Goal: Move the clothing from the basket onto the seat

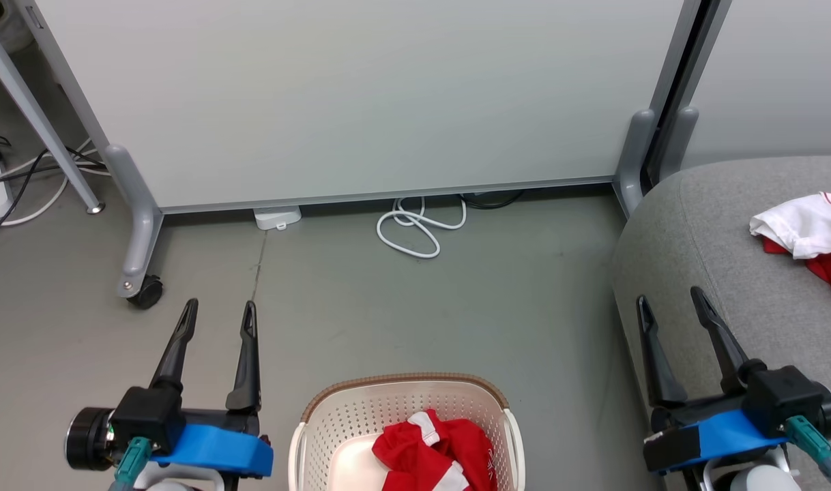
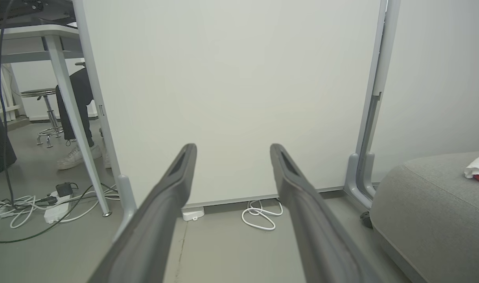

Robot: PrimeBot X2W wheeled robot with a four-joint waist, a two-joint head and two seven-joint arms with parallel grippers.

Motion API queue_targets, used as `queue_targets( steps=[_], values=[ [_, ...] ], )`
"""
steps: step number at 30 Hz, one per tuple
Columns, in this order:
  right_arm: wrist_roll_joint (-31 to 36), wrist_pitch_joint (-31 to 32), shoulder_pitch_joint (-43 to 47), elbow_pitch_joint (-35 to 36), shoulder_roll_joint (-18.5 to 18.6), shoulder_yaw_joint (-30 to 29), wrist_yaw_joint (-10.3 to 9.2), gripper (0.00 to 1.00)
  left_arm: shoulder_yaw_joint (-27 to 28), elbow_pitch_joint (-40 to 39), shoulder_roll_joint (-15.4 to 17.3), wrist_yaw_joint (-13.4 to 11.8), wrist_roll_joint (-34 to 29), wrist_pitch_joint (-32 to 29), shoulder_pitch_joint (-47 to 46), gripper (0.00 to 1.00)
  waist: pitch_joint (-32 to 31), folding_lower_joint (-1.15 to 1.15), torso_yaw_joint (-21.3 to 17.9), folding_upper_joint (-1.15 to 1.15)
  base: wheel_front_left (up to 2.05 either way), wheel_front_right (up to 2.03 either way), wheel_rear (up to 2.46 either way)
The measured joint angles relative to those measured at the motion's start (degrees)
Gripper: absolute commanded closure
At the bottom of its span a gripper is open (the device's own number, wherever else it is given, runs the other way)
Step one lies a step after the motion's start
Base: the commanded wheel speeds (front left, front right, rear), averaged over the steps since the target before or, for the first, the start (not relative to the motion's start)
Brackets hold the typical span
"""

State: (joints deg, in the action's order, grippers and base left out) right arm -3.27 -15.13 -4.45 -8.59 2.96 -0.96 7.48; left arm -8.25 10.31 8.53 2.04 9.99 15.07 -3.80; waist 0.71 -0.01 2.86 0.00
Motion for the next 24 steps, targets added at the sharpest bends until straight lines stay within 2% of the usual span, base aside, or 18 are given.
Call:
queue_targets(
  steps=[13,24],
  values=[
    [-0.5,0.0,3.0,0.6,0.0,-0.4,0.00,0.00,3.4,-0.8,-2.5,1.3,-1.9,0.0,3.2,0.00,-1.2,0.00,-0.7,0.00,0.00,0.00,0.00],
    [-0.8,0.0,3.5,0.0,0.0,-0.5,0.00,0.00,5.4,-0.7,-3.4,2.4,-3.0,0.0,3.5,0.00,-1.4,0.01,-1.3,0.00,0.00,0.00,0.00]
  ],
)
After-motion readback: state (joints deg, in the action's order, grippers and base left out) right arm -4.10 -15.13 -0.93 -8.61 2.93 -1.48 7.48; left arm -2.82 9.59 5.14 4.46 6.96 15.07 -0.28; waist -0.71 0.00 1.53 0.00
